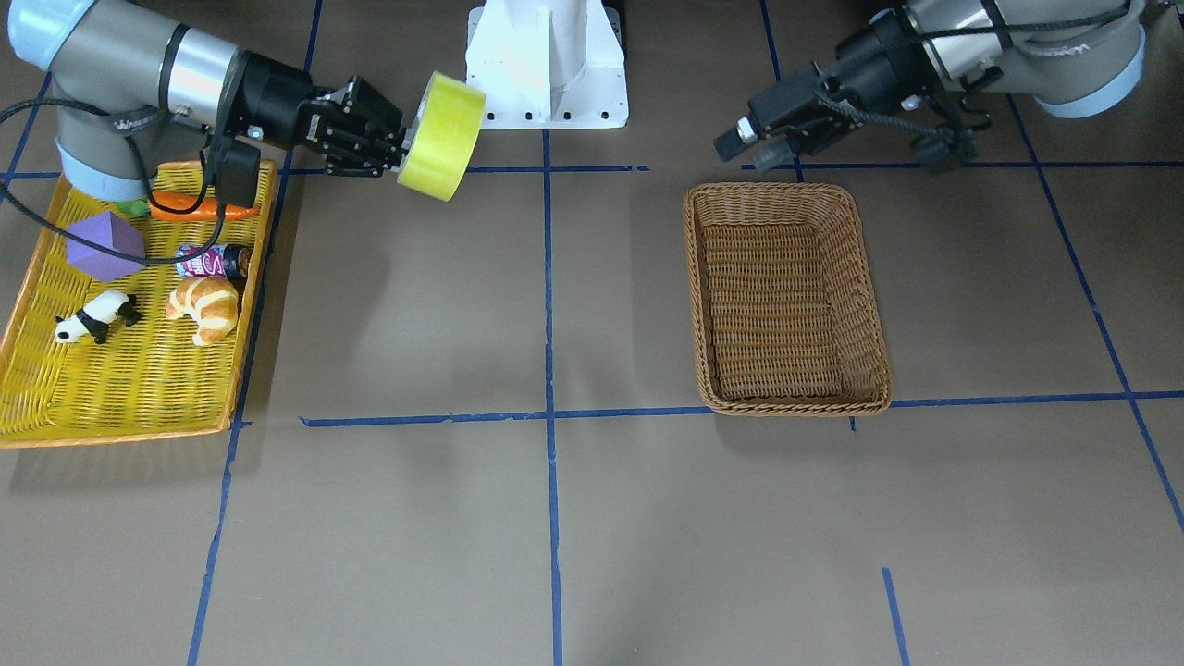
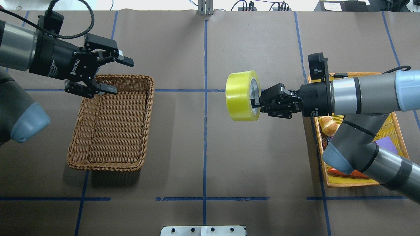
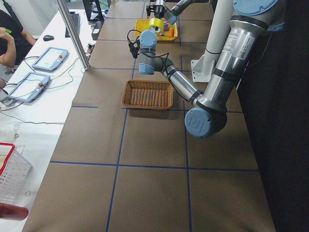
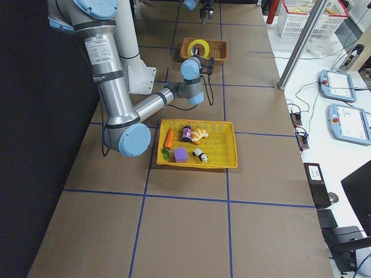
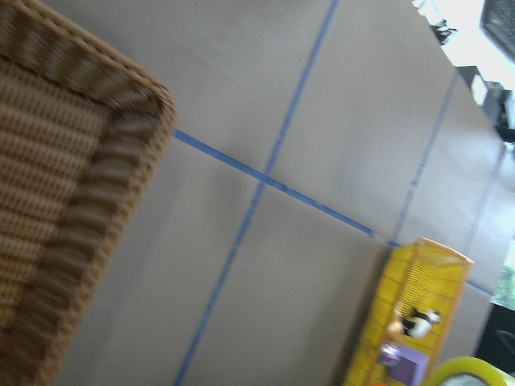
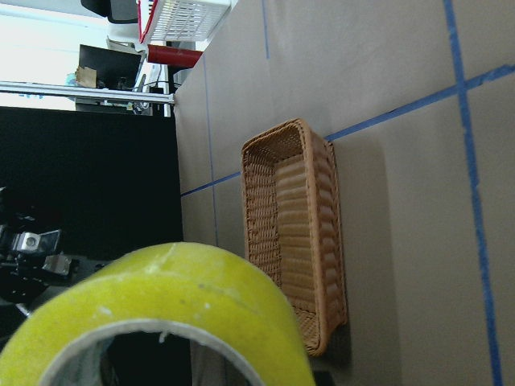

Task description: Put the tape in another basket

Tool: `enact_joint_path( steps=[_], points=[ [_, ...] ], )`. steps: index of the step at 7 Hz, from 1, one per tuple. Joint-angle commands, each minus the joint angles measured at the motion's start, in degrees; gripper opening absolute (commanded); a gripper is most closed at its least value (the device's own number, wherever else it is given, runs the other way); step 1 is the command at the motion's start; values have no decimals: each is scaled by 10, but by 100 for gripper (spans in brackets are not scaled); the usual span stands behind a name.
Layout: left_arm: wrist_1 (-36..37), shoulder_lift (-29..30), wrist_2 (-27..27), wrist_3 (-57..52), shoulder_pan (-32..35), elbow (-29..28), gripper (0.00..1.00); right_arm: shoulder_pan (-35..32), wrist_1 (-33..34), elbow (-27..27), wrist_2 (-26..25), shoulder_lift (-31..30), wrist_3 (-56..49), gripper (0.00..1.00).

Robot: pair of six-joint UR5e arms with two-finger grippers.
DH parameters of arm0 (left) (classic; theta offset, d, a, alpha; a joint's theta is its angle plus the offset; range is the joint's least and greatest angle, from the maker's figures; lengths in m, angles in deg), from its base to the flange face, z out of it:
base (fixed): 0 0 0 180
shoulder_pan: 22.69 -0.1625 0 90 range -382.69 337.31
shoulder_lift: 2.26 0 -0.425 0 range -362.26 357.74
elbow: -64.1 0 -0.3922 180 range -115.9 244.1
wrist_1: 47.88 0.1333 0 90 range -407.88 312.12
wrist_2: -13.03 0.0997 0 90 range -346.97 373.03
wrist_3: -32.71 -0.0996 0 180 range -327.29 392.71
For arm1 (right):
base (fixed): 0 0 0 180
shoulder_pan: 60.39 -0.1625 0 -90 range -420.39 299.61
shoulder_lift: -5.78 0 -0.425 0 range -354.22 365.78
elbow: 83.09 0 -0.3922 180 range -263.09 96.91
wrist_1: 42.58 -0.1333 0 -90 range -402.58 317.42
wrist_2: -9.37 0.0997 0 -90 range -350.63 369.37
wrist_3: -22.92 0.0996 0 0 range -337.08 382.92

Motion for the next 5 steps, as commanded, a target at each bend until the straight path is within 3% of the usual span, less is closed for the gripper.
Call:
enact_joint_path(
  steps=[1,3,5],
  points=[
    [-119,1,92,140,-43,10,100,64,2,59,-78,0,43,2],
    [-126,1,96,185,-45,29,100,120,2,66,-140,2,41,2],
    [-126,10,125,193,-79,45,100,130,2,66,-144,17,39,2]
  ],
)
